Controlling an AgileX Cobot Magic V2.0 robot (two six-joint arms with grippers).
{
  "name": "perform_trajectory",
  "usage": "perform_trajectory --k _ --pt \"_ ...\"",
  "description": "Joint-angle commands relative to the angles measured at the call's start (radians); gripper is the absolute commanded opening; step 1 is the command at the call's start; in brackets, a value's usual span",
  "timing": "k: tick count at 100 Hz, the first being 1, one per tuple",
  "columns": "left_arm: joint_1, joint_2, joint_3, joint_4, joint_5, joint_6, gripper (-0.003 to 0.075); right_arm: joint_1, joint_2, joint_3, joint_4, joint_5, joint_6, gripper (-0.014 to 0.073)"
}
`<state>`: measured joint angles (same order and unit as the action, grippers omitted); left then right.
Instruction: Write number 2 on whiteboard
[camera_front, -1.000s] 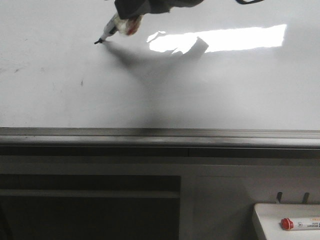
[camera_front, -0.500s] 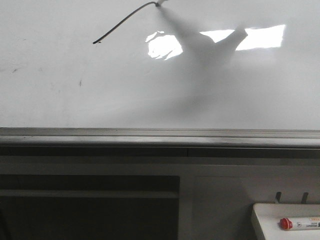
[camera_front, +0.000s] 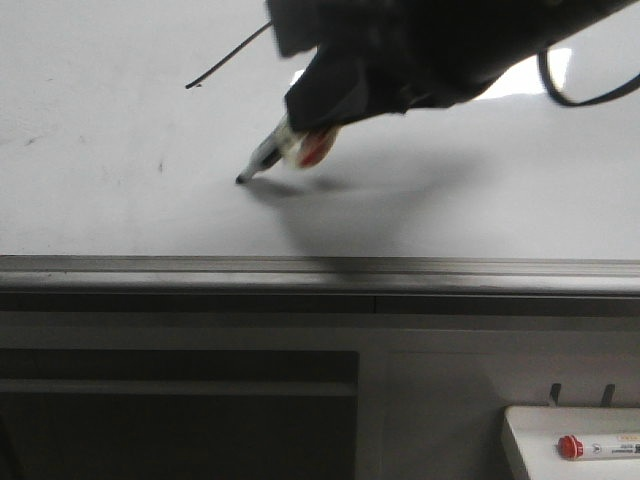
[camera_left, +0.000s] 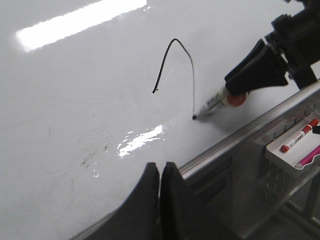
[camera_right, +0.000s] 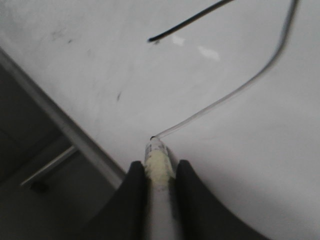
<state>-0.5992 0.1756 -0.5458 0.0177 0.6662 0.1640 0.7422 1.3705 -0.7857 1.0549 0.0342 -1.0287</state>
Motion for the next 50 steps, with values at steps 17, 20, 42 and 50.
perform_trajectory --k 17,20,42,50 --pt "0.0 0.013 -0.025 -0.01 -0.084 -0.011 -0.002 0.034 0.074 -0.041 0.019 -0.111 -0.009 -0.006" --pt "0.0 0.013 -0.025 -0.01 -0.084 -0.011 -0.002 0.034 0.074 -0.041 0.019 -0.112 -0.009 -0.006" --pt "0.0 0.013 -0.025 -0.018 -0.084 -0.011 -0.002 0.008 0.023 -0.038 0.019 -0.115 -0.009 -0.006" --pt "0.0 0.013 -0.025 -0.018 -0.084 -0.011 -0.002 -0.013 -0.006 -0.036 0.019 -0.111 -0.009 -0.006"
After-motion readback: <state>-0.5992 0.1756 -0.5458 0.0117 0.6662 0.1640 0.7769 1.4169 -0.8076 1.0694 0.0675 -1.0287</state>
